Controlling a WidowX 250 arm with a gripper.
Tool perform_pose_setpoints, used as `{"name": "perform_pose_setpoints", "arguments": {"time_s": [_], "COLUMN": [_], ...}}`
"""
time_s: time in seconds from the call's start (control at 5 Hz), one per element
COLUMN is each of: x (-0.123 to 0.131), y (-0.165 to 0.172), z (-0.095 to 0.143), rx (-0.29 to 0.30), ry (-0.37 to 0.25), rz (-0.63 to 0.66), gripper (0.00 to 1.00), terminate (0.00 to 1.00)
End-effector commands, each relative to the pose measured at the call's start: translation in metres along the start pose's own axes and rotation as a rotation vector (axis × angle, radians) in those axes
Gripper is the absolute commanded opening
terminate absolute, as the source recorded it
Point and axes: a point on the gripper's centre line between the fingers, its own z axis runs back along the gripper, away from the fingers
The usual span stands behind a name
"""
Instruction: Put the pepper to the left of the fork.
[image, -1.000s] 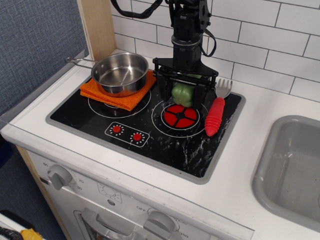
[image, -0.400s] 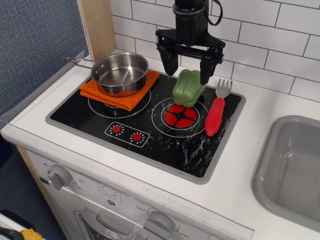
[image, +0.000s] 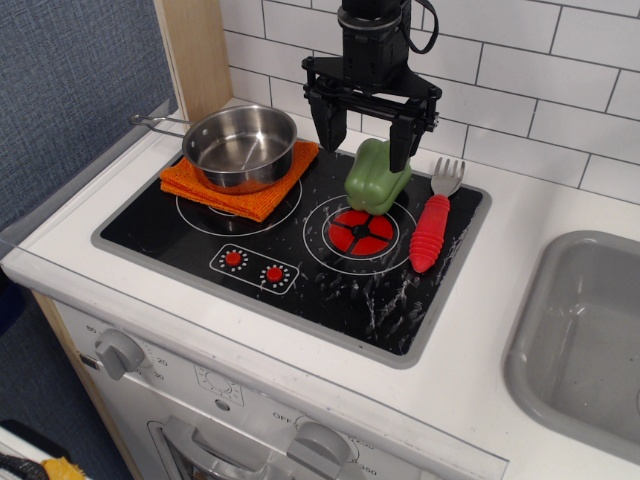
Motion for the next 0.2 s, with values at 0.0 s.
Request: {"name": "perform_pose_setpoints", "arguments": {"time_s": [0.0], "x": [0.0028], "y": [0.0059], "z": [0.0262], "rx": [0.004], "ry": [-0.066], "rz": [-0.003], "gripper": [1.0], "terminate": [1.0]}}
